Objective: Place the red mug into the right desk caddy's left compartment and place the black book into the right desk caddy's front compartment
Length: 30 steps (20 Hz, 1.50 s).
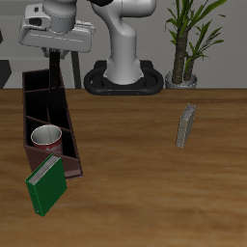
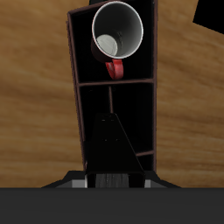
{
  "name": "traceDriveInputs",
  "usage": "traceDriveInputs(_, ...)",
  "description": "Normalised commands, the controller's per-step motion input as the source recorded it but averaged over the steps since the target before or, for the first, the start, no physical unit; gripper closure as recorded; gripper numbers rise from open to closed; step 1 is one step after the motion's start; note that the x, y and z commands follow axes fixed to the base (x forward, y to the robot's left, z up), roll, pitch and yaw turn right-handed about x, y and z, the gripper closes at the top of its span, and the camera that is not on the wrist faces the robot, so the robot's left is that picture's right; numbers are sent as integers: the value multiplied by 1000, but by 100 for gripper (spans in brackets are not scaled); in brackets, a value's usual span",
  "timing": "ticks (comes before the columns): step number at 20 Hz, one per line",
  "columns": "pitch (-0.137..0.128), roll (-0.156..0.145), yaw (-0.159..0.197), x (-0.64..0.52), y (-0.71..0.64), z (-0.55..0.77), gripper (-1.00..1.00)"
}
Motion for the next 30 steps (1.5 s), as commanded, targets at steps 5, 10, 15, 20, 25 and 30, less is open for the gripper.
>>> traceDriveInputs(5, -31, 24, 19, 117, -123, 4, 100)
traceDriveInputs(10, 4, 55, 35, 115, 115, -171, 100)
traceDriveInputs(15, 28, 72, 44, 3, 127, -121, 100)
traceDriveInputs(20, 30, 102, 13, -64, -25, -42, 100)
traceDriveInputs(25, -2, 60, -4, -70, -5, 33, 100)
traceDriveInputs(30, -2, 20, 2, -73, -149, 39, 100)
